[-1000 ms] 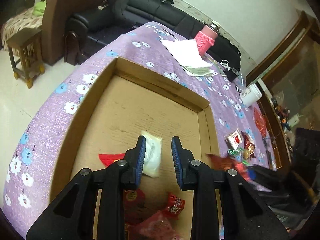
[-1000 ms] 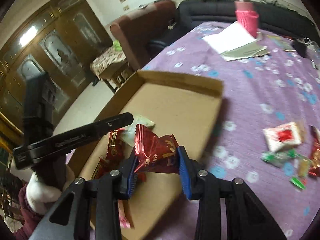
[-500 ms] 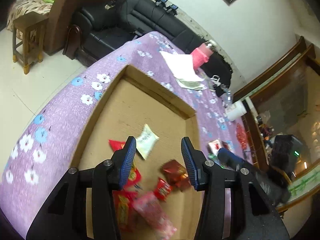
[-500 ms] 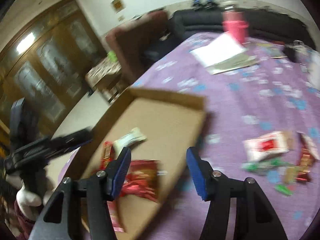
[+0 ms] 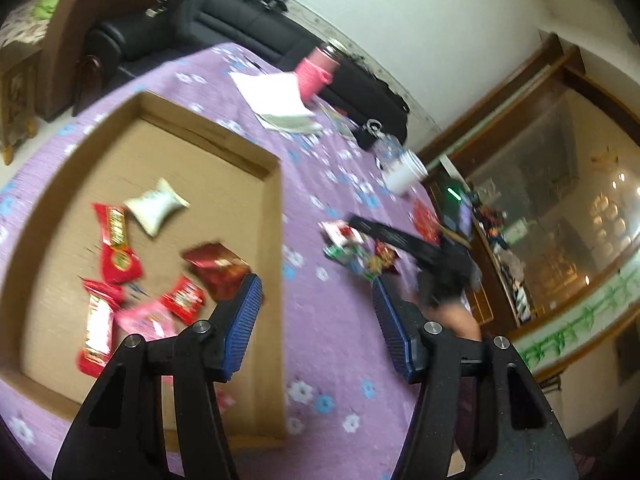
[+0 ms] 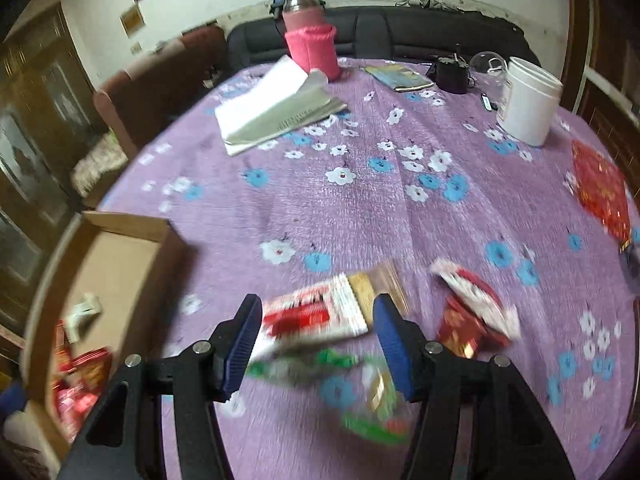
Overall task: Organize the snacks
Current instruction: 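Grasp the green-wrapped candy with the right tool while the left tool approaches the red-white packet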
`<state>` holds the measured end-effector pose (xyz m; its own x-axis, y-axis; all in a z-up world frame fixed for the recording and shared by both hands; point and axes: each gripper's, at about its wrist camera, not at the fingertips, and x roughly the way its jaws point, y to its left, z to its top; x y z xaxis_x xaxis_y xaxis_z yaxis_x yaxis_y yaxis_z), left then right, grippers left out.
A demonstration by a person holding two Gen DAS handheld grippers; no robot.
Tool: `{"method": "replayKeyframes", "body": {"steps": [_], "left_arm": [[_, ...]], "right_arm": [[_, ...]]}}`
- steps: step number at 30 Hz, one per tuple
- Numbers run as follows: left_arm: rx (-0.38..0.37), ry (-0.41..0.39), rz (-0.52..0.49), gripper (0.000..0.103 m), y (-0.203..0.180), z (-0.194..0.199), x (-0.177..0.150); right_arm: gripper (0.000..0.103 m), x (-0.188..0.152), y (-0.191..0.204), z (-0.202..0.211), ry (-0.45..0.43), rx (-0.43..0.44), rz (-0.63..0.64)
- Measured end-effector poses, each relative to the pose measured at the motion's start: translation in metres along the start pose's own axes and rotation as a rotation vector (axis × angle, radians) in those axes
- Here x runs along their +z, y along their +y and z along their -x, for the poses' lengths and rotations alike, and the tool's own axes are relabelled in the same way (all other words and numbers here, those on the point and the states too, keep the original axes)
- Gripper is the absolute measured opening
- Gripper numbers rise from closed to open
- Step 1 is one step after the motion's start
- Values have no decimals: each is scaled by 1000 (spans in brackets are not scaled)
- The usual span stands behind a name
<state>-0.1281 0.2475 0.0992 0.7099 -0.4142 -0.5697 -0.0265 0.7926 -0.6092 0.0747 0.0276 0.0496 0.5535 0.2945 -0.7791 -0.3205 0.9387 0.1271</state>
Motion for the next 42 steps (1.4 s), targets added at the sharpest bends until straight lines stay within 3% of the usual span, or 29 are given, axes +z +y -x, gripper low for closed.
{"method": "replayKeyframes", "body": {"steps": [3,6,7,12,15,19,24,30,34,35,37,38,42], "left_arm": [[0,15,2,57,-6,-3,-6],[11,13,9,57,-7,-4,-7],[14,12,11,57,-7,-5,-8],[8,24,15,57,-7,-12,-11],[2,45,-4,57,-11,-20,-14],[12,81,-50,57,-24,-35,-21],[75,112,-156,57,-43,-49,-31],[152,178,-289,57,-61,-69,-41],[187,203,-315,57,-63,-83,-39],[195,206,-320,57,-64,-87,-37],[206,210,-329,57,-66,-94,-34],[211,213,-337,57,-68,-98,-33],[241,226,-399,57,-77,-122,-24]], "right_arm": [[59,-3,8,-20,45,-25,46],[38,-16,18,-13,45,12,136],[36,-24,22,-8,66,46,170],[36,-78,22,32,127,223,285],[45,-87,-20,62,61,272,130],[48,-95,-63,73,31,192,6],[48,-102,-64,58,72,229,-66],[48,-94,-24,42,18,157,26],[47,-99,-6,37,-13,67,113],[45,-101,-5,37,-17,54,129],[26,-103,-4,37,-28,16,150],[22,-104,-6,39,-31,0,160],[22,-106,-25,44,-32,9,121]]}}
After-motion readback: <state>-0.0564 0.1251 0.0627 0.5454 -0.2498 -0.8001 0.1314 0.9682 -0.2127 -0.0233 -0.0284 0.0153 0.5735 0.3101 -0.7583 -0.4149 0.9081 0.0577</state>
